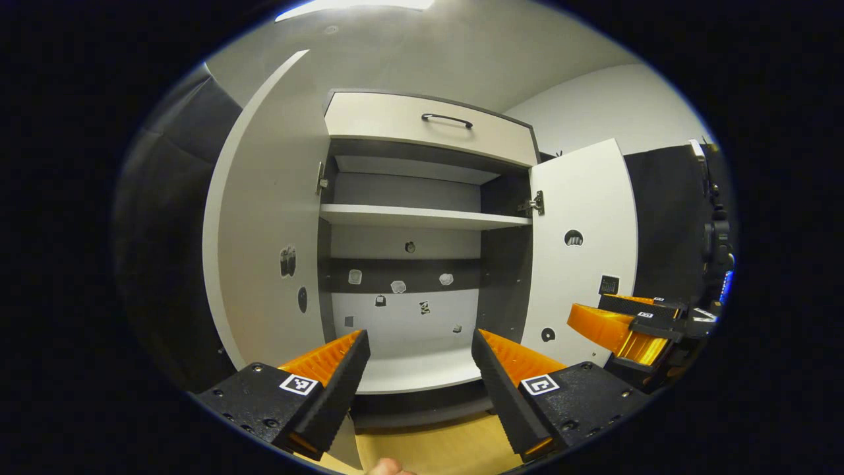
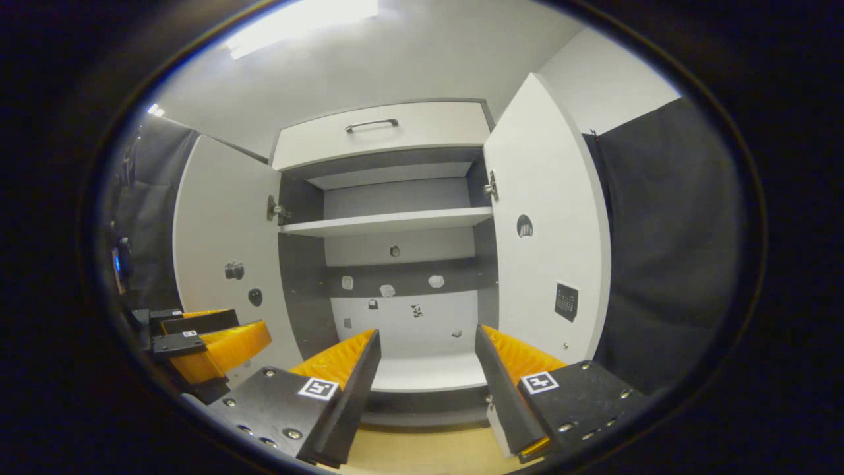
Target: Open the right door of the double-door shoe cabinet with the right hand, and open the left door with the left hand.
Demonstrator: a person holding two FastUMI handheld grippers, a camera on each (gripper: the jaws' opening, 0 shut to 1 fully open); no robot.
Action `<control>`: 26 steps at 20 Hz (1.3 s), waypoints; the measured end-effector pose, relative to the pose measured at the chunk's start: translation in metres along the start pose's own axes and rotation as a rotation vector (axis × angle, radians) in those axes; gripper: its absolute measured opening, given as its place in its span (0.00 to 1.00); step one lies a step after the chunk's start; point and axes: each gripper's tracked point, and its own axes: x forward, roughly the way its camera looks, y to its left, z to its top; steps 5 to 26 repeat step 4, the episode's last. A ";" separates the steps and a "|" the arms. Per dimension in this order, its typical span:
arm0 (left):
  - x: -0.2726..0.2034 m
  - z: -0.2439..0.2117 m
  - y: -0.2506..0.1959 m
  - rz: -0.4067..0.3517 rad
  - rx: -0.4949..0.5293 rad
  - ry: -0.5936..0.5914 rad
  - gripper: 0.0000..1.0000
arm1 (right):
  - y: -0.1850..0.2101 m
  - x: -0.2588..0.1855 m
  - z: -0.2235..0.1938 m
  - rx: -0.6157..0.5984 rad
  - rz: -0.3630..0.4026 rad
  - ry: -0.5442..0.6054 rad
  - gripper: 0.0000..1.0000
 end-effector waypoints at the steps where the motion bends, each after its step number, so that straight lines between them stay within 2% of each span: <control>1: 0.001 -0.001 0.000 0.004 0.001 0.000 0.96 | 0.002 0.000 0.001 0.005 0.004 -0.003 0.85; 26: 0.002 -0.001 -0.003 0.003 -0.011 -0.002 0.96 | 0.005 0.003 0.002 0.003 0.010 -0.007 0.85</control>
